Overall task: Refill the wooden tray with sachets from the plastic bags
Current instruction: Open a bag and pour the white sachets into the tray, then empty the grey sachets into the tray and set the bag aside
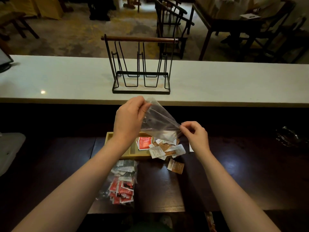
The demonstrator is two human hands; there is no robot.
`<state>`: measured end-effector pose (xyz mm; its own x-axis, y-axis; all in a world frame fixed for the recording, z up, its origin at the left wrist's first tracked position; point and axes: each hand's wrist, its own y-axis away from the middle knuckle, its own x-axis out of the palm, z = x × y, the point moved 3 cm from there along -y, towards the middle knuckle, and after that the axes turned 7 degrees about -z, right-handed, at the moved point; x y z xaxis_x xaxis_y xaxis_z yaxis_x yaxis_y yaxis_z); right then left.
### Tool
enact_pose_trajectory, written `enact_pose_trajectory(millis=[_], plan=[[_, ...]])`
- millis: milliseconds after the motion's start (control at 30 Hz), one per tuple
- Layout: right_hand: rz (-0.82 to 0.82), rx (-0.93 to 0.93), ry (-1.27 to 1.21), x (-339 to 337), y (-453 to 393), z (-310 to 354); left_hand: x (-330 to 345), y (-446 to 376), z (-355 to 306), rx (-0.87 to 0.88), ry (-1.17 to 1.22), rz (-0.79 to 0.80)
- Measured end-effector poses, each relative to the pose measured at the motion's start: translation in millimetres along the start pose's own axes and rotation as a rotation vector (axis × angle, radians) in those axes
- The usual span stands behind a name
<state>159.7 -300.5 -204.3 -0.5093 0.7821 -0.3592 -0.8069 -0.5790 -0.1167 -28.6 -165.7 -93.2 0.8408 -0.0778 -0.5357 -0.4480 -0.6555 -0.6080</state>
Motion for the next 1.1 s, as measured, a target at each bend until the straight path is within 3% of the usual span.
enact_pose_trajectory(millis=[133, 300, 600, 733, 867, 1100], plan=[[-0.118, -0.058, 0.081, -13, 8, -10, 0, 9, 26, -0.156, -0.059, 0.023], [-0.342, 0.025, 0.115, -37, 22, -42, 8, 49, 59, -0.248, -0.216, 0.168], [-0.588, 0.151, 0.344, -80, 46, -89, -12, 133, 122, -0.436, -0.358, 0.338], [-0.522, 0.148, 0.529, -84, 55, -104, -35, 168, 157, -0.702, -0.554, 0.404], [-0.38, 0.19, 0.685, -76, 61, -115, -42, 192, 177, -0.97, -0.385, 0.41], [-0.206, 0.233, 0.864, -66, 65, -117, -46, 192, 173, -0.85, -0.333, 0.358]])
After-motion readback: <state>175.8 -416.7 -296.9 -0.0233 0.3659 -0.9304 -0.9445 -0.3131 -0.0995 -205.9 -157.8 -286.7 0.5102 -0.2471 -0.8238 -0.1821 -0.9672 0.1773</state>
